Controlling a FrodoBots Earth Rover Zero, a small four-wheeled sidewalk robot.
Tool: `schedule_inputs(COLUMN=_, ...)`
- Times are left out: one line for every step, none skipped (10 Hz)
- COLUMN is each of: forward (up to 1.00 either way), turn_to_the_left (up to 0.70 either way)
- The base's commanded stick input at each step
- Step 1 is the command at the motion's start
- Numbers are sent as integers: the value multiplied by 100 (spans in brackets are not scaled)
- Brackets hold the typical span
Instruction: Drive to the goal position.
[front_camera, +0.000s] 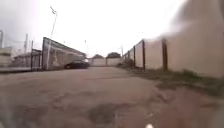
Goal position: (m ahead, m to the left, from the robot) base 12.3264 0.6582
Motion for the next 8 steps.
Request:
schedule_inputs(forward=70, turn_to_the_left=3)
schedule_inputs(forward=70, turn_to_the_left=3)
schedule_inputs(forward=70, turn_to_the_left=3)
schedule_inputs(forward=70, turn_to_the_left=3)
schedule_inputs(forward=70, turn_to_the_left=3)
schedule_inputs(forward=70, turn_to_the_left=3)
schedule_inputs(forward=70, turn_to_the_left=3)
schedule_inputs(forward=70, turn_to_the_left=3)
